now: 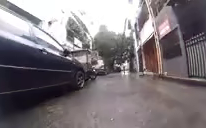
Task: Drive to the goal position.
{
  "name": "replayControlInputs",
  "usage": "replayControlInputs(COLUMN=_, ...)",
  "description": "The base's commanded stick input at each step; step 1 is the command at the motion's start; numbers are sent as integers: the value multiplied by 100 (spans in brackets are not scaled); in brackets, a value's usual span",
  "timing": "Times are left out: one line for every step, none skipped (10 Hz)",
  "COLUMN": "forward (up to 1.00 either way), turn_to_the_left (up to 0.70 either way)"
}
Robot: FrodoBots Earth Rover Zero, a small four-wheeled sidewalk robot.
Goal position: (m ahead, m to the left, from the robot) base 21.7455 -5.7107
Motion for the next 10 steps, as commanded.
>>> replayControlInputs(forward=99, turn_to_the_left=0)
replayControlInputs(forward=99, turn_to_the_left=0)
replayControlInputs(forward=99, turn_to_the_left=0)
replayControlInputs(forward=99, turn_to_the_left=0)
replayControlInputs(forward=99, turn_to_the_left=0)
replayControlInputs(forward=99, turn_to_the_left=0)
replayControlInputs(forward=99, turn_to_the_left=0)
replayControlInputs(forward=99, turn_to_the_left=-39)
replayControlInputs(forward=99, turn_to_the_left=-39)
replayControlInputs(forward=99, turn_to_the_left=-39)
